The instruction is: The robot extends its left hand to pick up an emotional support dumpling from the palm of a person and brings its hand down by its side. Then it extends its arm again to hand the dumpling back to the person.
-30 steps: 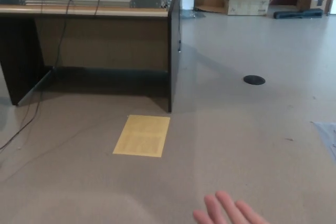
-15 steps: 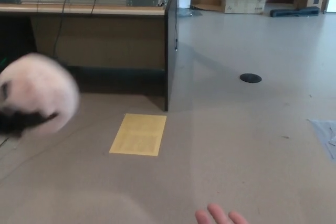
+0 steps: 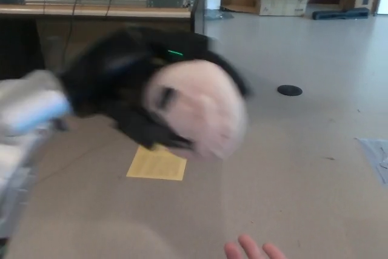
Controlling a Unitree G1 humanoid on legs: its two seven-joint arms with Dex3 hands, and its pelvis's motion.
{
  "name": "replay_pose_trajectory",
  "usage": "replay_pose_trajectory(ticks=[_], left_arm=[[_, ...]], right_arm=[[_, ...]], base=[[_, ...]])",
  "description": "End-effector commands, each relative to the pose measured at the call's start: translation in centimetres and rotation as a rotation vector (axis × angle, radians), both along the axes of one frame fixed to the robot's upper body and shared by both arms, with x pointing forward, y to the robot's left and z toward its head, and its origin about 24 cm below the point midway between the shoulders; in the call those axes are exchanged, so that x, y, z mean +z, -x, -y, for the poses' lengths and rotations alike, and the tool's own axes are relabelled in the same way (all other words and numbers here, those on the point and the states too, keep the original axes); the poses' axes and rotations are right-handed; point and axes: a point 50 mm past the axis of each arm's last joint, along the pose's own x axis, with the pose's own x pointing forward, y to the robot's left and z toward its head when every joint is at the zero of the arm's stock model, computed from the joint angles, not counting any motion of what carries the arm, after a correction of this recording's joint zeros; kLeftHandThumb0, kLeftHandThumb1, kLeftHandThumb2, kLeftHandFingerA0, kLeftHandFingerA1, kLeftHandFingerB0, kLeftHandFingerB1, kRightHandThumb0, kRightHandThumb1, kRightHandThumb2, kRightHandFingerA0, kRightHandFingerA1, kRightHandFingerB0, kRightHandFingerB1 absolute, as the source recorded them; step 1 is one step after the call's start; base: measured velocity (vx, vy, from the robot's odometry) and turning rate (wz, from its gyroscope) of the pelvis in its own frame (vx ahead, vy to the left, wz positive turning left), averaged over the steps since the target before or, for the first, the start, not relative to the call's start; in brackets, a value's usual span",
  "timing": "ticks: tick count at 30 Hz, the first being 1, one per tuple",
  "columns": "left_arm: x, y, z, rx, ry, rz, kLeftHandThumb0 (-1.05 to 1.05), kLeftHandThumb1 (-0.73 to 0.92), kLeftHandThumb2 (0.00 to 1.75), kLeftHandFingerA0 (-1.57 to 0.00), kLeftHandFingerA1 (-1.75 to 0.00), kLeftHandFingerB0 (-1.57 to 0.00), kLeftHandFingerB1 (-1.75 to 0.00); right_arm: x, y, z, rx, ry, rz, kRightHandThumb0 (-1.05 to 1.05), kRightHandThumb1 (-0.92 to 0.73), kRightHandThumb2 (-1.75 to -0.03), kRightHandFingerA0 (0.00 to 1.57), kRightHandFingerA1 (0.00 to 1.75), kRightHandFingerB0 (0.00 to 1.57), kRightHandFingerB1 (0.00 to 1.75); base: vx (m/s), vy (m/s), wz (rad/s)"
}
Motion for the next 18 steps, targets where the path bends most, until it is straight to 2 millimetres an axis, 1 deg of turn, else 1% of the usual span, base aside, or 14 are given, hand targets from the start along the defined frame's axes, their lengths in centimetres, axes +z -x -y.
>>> replay_pose_trajectory(ticks=[1, 3, 4, 6, 7, 8, 9, 10, 11, 12, 13, 14, 15, 18], left_arm=[[-1.2, 1.5, 5.8, -0.089, -0.199, -0.001, -0.25, 0.72, 0.62, -1.04, -1.08, -0.97, -0.61], [-1.6, 1.6, 6.3, -0.094, -0.225, -0.013, -0.24, 0.71, 0.64, -1.06, -1.09, -0.97, -0.64], [-1.9, 1.7, 6.6, -0.095, -0.234, -0.019, -0.23, 0.69, 0.65, -1.08, -1.08, -0.98, -0.68], [-2.5, 1.9, 7.0, -0.101, -0.241, -0.044, -0.22, 0.66, 0.69, -1.09, -1.03, -0.99, -0.7], [-3.2, 1.9, 7.2, -0.105, -0.264, -0.052, -0.24, 0.68, 0.65, -1.07, -0.98, -0.97, -0.67], [-3.6, 2.0, 7.3, -0.104, -0.276, -0.055, -0.24, 0.69, 0.63, -1.04, -0.95, -0.97, -0.65], [-4.0, 2.0, 7.4, -0.104, -0.294, -0.069, -0.24, 0.7, 0.61, -1.01, -0.89, -0.95, -0.63], [-4.5, 2.0, 7.4, -0.105, -0.313, -0.09, -0.24, 0.7, 0.61, -1.01, -0.89, -0.95, -0.63], [-4.7, 2.0, 7.4, -0.106, -0.313, -0.093, -0.23, 0.71, 0.61, -1.01, -0.92, -0.95, -0.63], [-5.0, 2.1, 7.5, -0.108, -0.313, -0.098, -0.23, 0.71, 0.61, -1.01, -0.92, -0.95, -0.63], [-5.3, 2.1, 7.5, -0.107, -0.318, -0.103, -0.23, 0.72, 0.61, -1.02, -1.0, -0.95, -0.64], [-5.4, 2.1, 7.5, -0.106, -0.321, -0.106, -0.23, 0.72, 0.61, -1.02, -1.0, -0.95, -0.64], [-5.7, 2.0, 7.4, -0.103, -0.326, -0.106, -0.23, 0.71, 0.6, -1.01, -0.98, -0.95, -0.64], [-5.7, 2.0, 7.4, -0.102, -0.326, -0.105, -0.23, 0.71, 0.6, -1.01, -0.98, -0.95, -0.64]], right_arm=[[1.0, -0.7, 0.9, -0.021, 0.017, 0.022, -0.27, -0.56, -0.57, 0.81, 0.52, 0.8, 0.5], [1.1, -0.9, 0.9, -0.016, 0.017, 0.025, -0.27, -0.56, -0.57, 0.82, 0.54, 0.8, 0.51], [1.1, -0.9, 0.9, -0.015, 0.013, 0.032, -0.26, -0.55, -0.57, 0.86, 0.65, 0.8, 0.51], [1.1, -0.8, 1.0, -0.014, 0.011, 0.034, -0.27, -0.55, -0.57, 0.85, 0.66, 0.81, 0.51], [0.9, -0.7, 1.1, -0.009, 0.033, 0.016, -0.33, -0.58, -0.58, 0.8, 0.66, 0.77, 0.5], [0.8, -0.7, 1.1, -0.006, 0.05, -0.001, -0.35, -0.61, -0.59, 0.72, 0.52, 0.72, 0.48], [0.9, -0.6, 0.9, 0.019, 0.079, 0.024, -0.35, -0.62, -0.59, 0.76, 0.52, 0.73, 0.49], [1.1, -0.3, 0.7, 0.058, 0.109, 0.069, -0.35, -0.62, -0.59, 0.76, 0.52, 0.73, 0.49], [1.1, -0.2, 0.7, 0.065, 0.13, 0.078, -0.4, -0.64, -0.6, 0.7, 0.53, 0.73, 0.47], [1.1, -0.1, 0.6, 0.075, 0.161, 0.091, -0.4, -0.64, -0.6, 0.7, 0.53, 0.73, 0.47], [1.1, -0.2, 0.5, 0.083, 0.176, 0.099, -0.42, -0.66, -0.6, 0.64, 0.49, 0.68, 0.45], [1.2, -0.2, 0.5, 0.086, 0.184, 0.104, -0.42, -0.66, -0.6, 0.64, 0.49, 0.68, 0.45], [1.1, -0.4, 0.5, 0.088, 0.175, 0.076, -0.43, -0.69, -0.6, 0.55, 0.45, 0.58, 0.42], [1.1, -0.4, 0.5, 0.088, 0.177, 0.077, -0.43, -0.69, -0.6, 0.55, 0.45, 0.58, 0.42]], base=[[0.0, 0.0, 0.0], [0.0, 0.0, 0.0], [0.0, 0.0, 0.0], [0.0, 0.0, 0.0], [0.0, 0.0, 0.0], [0.0, 0.0, 0.0], [0.0, 0.0, 0.0], [0.0, 0.0, 0.0], [0.0, 0.0, 0.0], [0.0, 0.0, 0.0], [0.0, 0.0, 0.0], [0.0, 0.0, 0.0], [0.0, 0.0, 0.0], [0.0, 0.0, 0.0]])
